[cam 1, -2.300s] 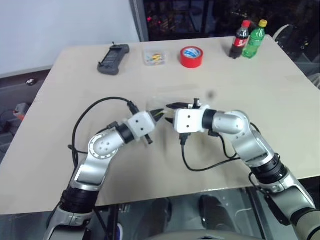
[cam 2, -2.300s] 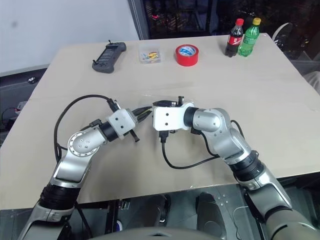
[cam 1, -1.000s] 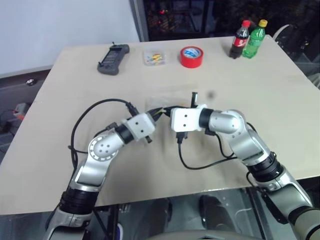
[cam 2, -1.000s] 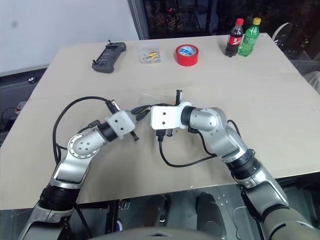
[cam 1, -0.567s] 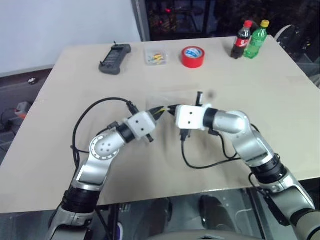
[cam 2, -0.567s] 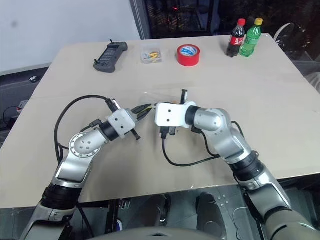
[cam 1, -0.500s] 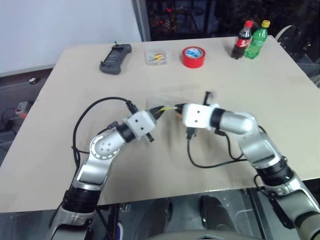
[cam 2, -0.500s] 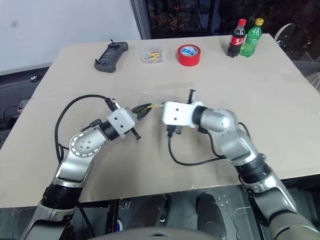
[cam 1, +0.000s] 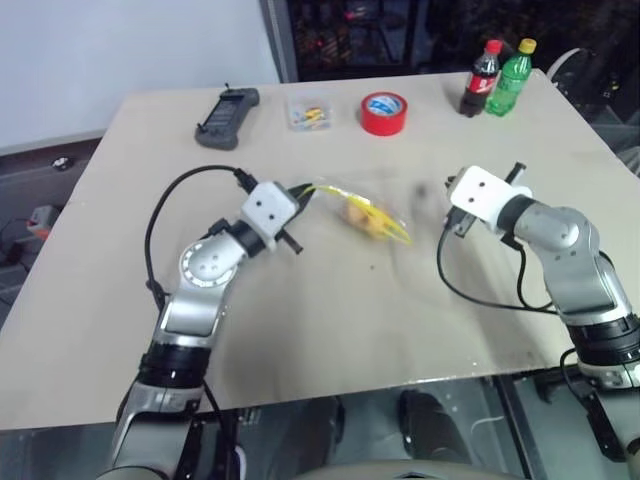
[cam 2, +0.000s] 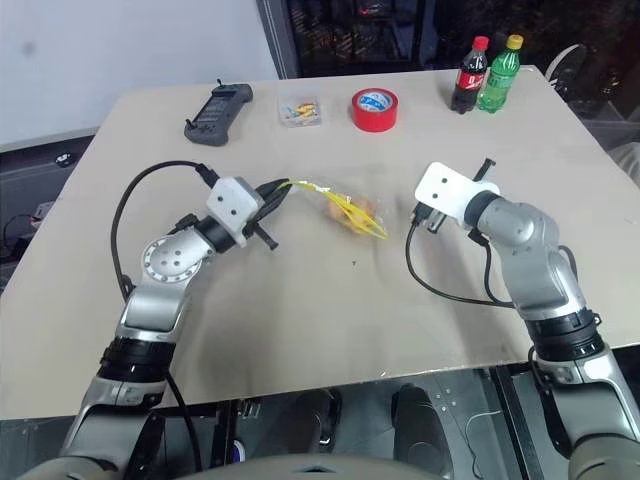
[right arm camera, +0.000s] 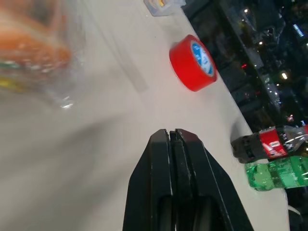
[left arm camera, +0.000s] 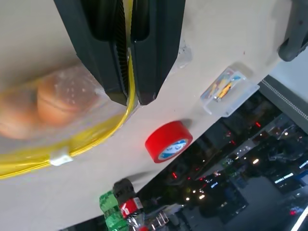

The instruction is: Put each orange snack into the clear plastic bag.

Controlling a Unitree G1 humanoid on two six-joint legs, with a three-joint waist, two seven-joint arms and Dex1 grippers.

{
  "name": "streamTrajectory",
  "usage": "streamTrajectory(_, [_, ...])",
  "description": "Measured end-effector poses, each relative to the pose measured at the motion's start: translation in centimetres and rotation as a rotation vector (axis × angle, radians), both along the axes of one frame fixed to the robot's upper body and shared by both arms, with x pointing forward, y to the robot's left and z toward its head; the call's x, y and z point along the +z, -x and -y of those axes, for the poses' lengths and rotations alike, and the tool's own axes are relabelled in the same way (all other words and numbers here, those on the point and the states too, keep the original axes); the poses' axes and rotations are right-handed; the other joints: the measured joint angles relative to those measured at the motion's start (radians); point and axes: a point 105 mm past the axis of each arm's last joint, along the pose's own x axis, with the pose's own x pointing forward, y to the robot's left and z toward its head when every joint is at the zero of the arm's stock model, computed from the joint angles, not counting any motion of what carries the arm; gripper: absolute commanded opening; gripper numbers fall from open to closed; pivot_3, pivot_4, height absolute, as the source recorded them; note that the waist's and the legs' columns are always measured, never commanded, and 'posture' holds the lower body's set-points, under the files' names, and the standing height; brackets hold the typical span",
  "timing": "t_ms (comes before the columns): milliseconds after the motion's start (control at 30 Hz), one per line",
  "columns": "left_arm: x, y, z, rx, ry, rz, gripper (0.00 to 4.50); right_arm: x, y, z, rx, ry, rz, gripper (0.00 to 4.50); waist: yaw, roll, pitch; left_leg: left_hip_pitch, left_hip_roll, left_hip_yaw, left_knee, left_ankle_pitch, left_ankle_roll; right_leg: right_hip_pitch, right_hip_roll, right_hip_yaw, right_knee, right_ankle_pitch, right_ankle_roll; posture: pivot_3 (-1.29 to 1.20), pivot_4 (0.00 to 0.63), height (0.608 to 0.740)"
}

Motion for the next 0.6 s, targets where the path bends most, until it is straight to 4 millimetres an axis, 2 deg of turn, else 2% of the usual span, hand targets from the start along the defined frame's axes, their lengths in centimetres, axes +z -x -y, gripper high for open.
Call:
streamTrajectory(67, [0.4, -0.4, 0.1, 0.002, 0.006, 0.006, 0.00, 0.3, 0.4, -0.7, 0.059, -0.030, -0.036, 0.10, 0.000, 0.000, 0.000, 0.000, 0.000, 0.000, 0.000, 0.001, -0.001, 0.000, 0.000, 0.000, -0.001, 0.000, 0.000, 0.00, 0.150, 0.740])
streamTrajectory(100, [0.6, -0.5, 0.2, 0.001, 0.006, 0.011, 0.00, 0.4, 1.0, -1.5, 0.113, -0.055, -0.069, 0.62, -0.001, 0.000, 0.000, -0.001, 0.000, -0.001, 0.000, 0.001, -0.001, 0.000, 0.000, 0.000, -0.002, 0.000, 0.000, 0.00, 0.150, 0.740])
streamTrajectory(167, [0.7, -0.5, 0.3, -0.001, 0.000, 0.017, 0.00, 1.1, 1.9, -3.4, 0.195, -0.117, -0.090, 1.36, -0.007, 0.000, 0.000, -0.001, 0.001, -0.001, -0.001, 0.001, -0.001, 0.000, 0.000, 0.001, -0.002, 0.000, 0.000, 0.00, 0.150, 0.740])
streamTrajectory(200, [0.6, -0.5, 0.4, -0.005, -0.009, 0.018, 0.00, 1.6, 2.3, -4.4, 0.230, -0.149, -0.088, 1.43, -0.009, 0.000, 0.000, -0.001, 0.001, -0.001, -0.001, 0.001, -0.001, 0.000, 0.000, 0.001, -0.002, 0.000, 0.000, 0.00, 0.150, 0.740])
streamTrajectory(233, [0.3, -0.4, 0.6, -0.012, -0.020, 0.019, 0.00, 2.3, 3.0, -6.3, 0.291, -0.185, -0.084, 1.43, -0.011, 0.000, 0.000, -0.001, 0.001, -0.002, -0.001, 0.001, -0.001, 0.000, 0.000, 0.001, -0.002, 0.000, 0.000, 0.00, 0.150, 0.740])
streamTrajectory(267, [0.2, -0.4, 0.7, -0.014, -0.021, 0.018, 0.00, 2.5, 3.2, -6.7, 0.307, -0.189, -0.083, 1.43, -0.011, 0.000, 0.000, -0.001, 0.001, -0.002, -0.001, 0.001, -0.001, 0.000, 0.000, 0.000, -0.002, 0.000, 0.000, 0.00, 0.150, 0.740])
streamTrajectory(367, [-0.1, -0.1, 0.7, -0.015, -0.031, 0.020, 0.00, 2.7, 3.8, -9.9, 0.380, -0.249, -0.127, 1.43, -0.012, 0.000, 0.000, -0.001, 0.000, -0.002, -0.001, 0.001, -0.001, 0.000, 0.000, 0.000, -0.002, 0.000, 0.000, 0.00, 0.150, 0.740])
streamTrajectory(433, [0.0, 0.1, 0.9, -0.023, -0.040, 0.034, 0.00, 2.4, 4.1, -11.1, 0.399, -0.256, -0.151, 1.43, -0.009, 0.000, 0.000, -0.001, 0.000, -0.003, -0.001, 0.001, -0.001, 0.000, 0.000, 0.000, -0.002, 0.000, 0.000, 0.00, 0.150, 0.740])
streamTrajectory(600, [-0.3, 0.6, 1.1, -0.028, -0.056, 0.041, 0.00, 1.5, 3.7, -12.4, 0.398, -0.270, -0.220, 1.43, -0.002, 0.000, 0.000, -0.001, 0.000, -0.003, -0.001, 0.001, -0.002, 0.000, 0.000, 0.000, -0.002, 0.000, 0.000, 0.00, 0.150, 0.740])
